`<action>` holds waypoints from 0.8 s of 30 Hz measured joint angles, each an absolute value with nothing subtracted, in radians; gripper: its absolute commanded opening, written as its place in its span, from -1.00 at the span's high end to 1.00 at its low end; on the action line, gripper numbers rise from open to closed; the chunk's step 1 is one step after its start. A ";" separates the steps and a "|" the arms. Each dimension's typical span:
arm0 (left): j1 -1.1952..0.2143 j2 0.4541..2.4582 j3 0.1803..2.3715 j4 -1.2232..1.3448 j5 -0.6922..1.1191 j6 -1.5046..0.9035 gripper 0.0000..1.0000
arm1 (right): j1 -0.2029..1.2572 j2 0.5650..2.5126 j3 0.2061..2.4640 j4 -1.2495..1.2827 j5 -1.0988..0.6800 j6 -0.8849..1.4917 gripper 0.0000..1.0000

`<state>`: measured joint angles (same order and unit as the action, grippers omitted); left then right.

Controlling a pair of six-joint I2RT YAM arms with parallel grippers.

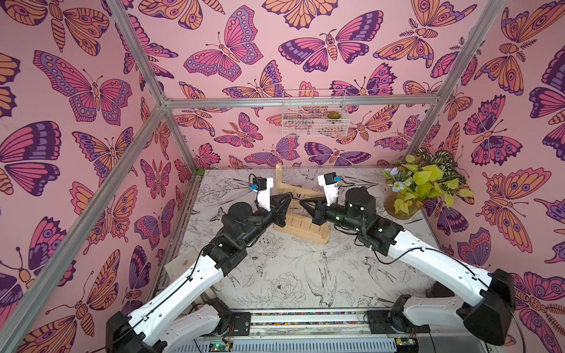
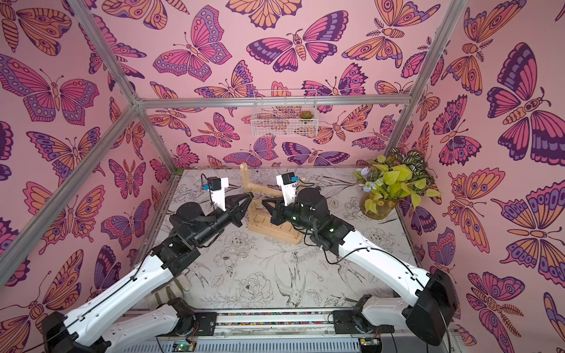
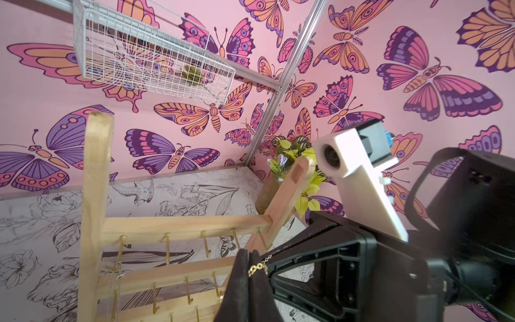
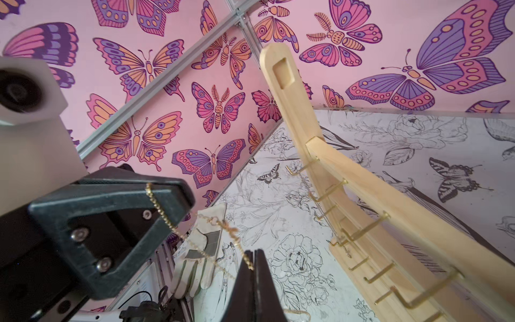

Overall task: Hang the necklace on the jewelry display stand
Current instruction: Hang the necklace on the stand.

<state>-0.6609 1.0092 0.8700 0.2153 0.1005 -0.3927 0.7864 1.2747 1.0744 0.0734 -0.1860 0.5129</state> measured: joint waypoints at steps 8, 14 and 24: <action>-0.644 1.086 0.870 0.253 0.081 -0.376 1.00 | 0.793 1.311 1.084 0.019 -0.075 0.465 1.00; -0.629 1.143 0.870 0.279 0.082 -0.367 1.00 | 0.794 1.331 1.110 -0.001 -0.017 0.432 1.00; -0.598 1.216 0.873 0.316 0.091 -0.368 1.00 | 0.794 1.370 1.180 -0.028 0.049 0.377 1.00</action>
